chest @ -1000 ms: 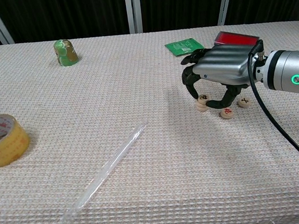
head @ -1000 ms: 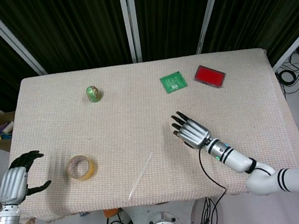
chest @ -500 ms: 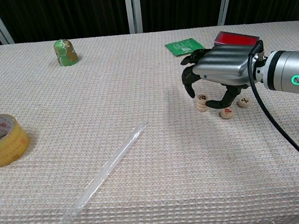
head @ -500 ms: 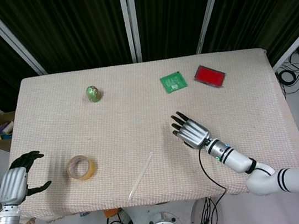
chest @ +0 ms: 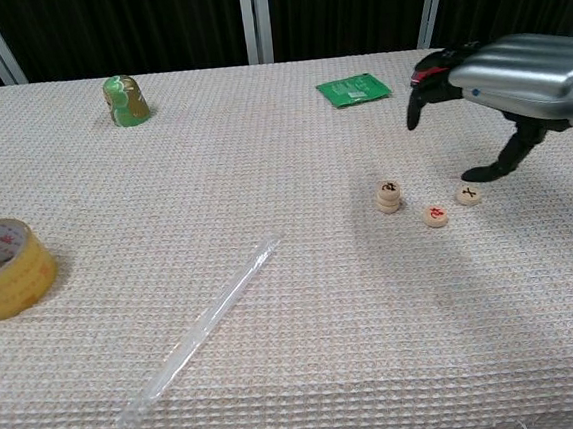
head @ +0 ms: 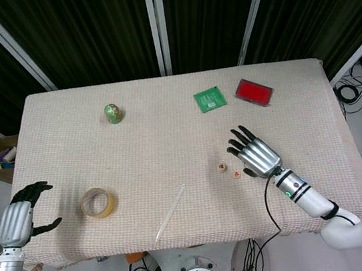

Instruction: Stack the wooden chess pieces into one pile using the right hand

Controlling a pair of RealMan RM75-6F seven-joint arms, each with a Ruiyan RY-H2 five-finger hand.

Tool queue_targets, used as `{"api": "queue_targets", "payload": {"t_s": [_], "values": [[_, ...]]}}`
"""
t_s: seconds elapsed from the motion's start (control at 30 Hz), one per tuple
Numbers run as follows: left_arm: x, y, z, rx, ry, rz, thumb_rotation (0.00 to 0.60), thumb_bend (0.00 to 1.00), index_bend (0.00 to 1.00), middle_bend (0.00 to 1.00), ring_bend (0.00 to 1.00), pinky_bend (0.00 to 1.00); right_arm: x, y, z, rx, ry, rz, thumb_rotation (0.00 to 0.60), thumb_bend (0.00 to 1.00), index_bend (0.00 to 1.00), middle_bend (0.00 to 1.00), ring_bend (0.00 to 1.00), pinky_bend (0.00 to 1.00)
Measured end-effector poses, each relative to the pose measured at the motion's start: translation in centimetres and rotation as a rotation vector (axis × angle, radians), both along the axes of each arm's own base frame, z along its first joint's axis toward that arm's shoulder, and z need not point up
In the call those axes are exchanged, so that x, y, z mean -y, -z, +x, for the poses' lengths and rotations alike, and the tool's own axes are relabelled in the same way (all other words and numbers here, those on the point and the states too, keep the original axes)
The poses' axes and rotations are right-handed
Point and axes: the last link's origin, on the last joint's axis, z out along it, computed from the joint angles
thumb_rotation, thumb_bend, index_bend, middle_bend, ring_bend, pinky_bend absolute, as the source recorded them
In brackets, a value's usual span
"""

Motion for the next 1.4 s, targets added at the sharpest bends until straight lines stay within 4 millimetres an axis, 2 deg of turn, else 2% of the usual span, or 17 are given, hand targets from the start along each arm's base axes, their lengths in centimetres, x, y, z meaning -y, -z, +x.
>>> {"api": "queue_targets", "payload": {"t_s": [0.1, 0.23, 0.43, 0.63, 1.23, 1.4], "values": [[-0.1, 0.2, 0.2, 0.0, 0.01, -0.004, 0.6, 0.0, 0.27, 0.19, 0.17, 0.21, -1.1, 0.2, -1.6, 0.013, 0.059, 0.03, 0.6, 0.17, 0.39, 0.21, 0.0, 0.0], [-0.2, 0.4, 0.4, -0.002, 0.018, -0.011, 0.6, 0.0, 0.27, 0.19, 0.17, 0.21, -1.6, 1.9, -2.5, 0.01, 0.091, 0.074, 0.6, 0.21, 0.4, 0.21, 0.0, 0.0], [-0.1, 0.1, 0.3, -0.005, 0.013, -0.005, 0.6, 0.0, 0.27, 0.19, 0.17, 0.21, -1.2, 3.9, -2.1, 0.023, 0.084, 0.103, 0.6, 0.25, 0.4, 0.21, 0.0, 0.0], [0.0, 0.1, 0.1, -0.004, 0.01, -0.006, 0.6, 0.0, 0.27, 0.19, 0.17, 0.21, -0.7, 4.8, -1.5, 0.009, 0.072, 0.115, 0.6, 0.27, 0.4, 0.21, 0.0, 0.0], [0.3, -0.1, -0.2, -0.005, 0.001, 0.0, 0.6, 0.0, 0.27, 0.19, 0.17, 0.21, -0.2, 5.6, -1.4, 0.012, 0.078, 0.128, 0.6, 0.32, 0.47, 0.22, 0.0, 0.0], [0.3, -0.1, -0.2, -0.006, 0.002, 0.002, 0.6, 0.0, 0.27, 0.19, 0.17, 0.21, -0.4, 5.2, -1.6, 0.017, 0.074, 0.119, 0.6, 0.35, 0.51, 0.22, 0.0, 0.0]]}}
